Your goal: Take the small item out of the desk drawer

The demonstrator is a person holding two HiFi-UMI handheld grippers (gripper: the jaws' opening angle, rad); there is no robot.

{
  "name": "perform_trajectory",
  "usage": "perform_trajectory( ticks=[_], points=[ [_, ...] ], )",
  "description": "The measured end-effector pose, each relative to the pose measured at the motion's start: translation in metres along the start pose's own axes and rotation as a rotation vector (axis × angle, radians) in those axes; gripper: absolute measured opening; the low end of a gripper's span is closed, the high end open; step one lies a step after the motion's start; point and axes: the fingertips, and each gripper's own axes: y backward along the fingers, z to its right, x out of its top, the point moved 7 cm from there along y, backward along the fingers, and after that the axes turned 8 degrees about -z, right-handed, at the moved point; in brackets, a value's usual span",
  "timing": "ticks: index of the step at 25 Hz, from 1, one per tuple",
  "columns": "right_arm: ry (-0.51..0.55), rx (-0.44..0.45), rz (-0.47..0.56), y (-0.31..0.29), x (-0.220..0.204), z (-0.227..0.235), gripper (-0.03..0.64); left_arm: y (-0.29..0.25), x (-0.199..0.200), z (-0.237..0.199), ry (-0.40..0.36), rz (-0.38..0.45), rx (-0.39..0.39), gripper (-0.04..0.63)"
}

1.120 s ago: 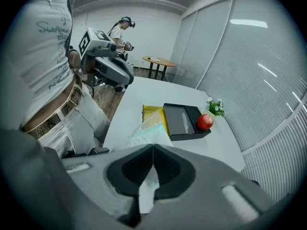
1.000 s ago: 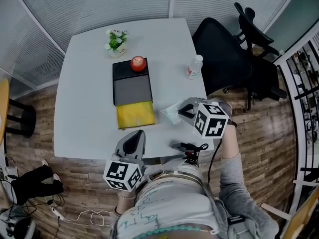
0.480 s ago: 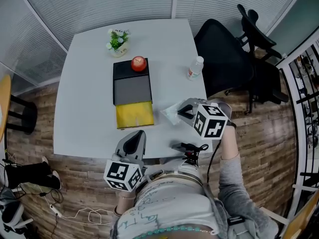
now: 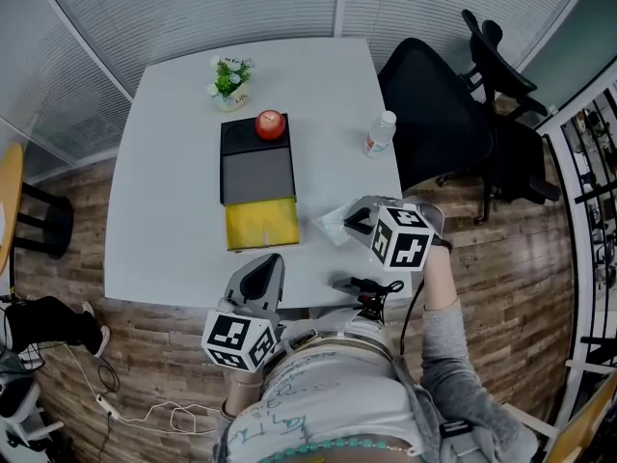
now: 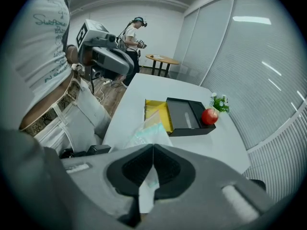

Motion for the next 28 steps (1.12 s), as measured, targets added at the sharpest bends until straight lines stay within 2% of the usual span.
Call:
perform_trajectory(
  ticks=[12, 28],
  points=[
    [-0.061, 0.037, 0.0, -0.056, -0.011, -0.002, 0.003, 0.001, -0.001, -0.009, 0.018, -0.003, 0.005, -0.003],
    [-0.127, 0.117, -0.062, -0.147, -0.034, -0.012, 0.003, 0.001, 0.0, -0.021, 0.033, -0.018, 0.0, -0.003]
  ],
)
